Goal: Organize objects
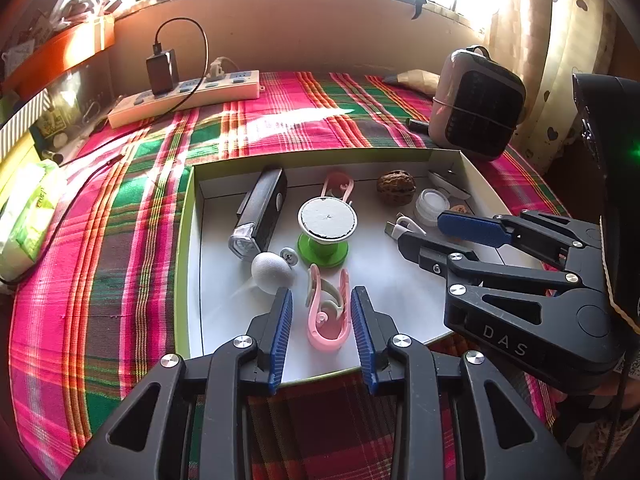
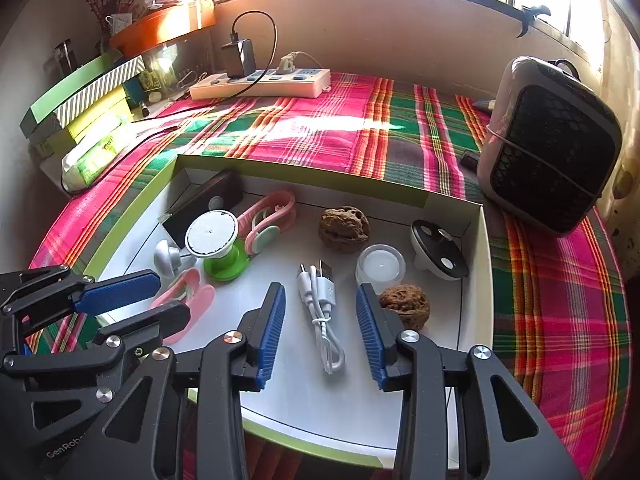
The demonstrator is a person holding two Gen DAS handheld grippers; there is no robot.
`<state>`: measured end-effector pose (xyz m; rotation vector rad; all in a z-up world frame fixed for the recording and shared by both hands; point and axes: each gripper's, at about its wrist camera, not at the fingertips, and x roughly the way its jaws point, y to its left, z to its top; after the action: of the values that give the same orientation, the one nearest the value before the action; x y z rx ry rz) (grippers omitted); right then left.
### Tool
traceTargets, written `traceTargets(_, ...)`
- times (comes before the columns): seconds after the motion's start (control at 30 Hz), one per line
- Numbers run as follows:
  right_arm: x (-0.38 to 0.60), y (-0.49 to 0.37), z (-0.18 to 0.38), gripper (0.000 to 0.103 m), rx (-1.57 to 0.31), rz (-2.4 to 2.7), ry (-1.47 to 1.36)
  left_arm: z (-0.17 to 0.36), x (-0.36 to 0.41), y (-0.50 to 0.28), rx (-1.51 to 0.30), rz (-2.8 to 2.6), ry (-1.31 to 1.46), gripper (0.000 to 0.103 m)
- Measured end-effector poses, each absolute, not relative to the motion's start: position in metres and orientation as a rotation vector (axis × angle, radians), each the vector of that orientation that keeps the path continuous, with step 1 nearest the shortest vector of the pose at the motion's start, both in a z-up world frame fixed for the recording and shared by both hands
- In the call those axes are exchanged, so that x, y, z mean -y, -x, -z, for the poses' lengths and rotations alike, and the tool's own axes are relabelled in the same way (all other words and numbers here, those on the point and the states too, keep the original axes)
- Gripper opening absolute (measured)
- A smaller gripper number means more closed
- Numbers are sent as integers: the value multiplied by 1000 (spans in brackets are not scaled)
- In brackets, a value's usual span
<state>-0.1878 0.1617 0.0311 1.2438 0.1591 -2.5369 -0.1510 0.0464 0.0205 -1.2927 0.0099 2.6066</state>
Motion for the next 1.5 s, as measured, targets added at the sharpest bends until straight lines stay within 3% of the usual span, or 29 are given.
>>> traceTargets(0.87, -170, 135, -58, 42, -109, 2626, -1126, -42, -41, 106, -100, -2765, 1181, 30)
traceTargets(1.0, -171, 126, -62, 51, -91, 2634, -1122, -44, -41, 98, -109, -2782, 1171, 31)
traceTargets(1.5, -176, 89, -61, 54, -77, 2656, -1103, -37, -39, 70, -92, -2803, 1188, 32)
